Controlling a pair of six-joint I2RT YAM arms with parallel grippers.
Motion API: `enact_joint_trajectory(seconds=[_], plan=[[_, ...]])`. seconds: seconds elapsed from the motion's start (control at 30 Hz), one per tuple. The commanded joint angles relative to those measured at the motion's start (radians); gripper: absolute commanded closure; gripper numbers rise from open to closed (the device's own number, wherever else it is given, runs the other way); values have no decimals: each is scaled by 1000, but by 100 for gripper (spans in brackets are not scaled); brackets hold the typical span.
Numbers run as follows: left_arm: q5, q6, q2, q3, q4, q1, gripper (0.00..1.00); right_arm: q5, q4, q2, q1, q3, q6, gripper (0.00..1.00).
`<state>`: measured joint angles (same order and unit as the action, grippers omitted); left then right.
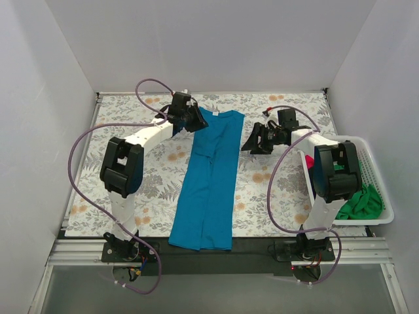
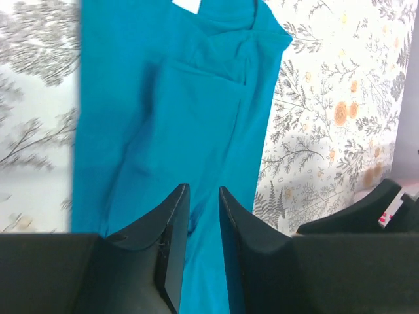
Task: Fold and stack the t-shirts
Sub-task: Fold the tshirt
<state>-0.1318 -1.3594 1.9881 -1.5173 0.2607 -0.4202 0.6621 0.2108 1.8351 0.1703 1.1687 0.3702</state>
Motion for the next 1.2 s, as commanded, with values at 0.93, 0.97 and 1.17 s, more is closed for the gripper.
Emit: enact_joint_trajectory(seconds=[0.93, 0.97, 1.17], plan=[[32, -118, 396, -207, -64, 49, 75, -25, -143, 415, 118, 353, 32, 63], [29, -127, 406, -230, -64, 57, 75, -33, -143, 432, 104, 371, 35, 64], [-3, -221, 483, -302, -64, 72, 69, -58, -125, 553, 25, 558, 46, 63]])
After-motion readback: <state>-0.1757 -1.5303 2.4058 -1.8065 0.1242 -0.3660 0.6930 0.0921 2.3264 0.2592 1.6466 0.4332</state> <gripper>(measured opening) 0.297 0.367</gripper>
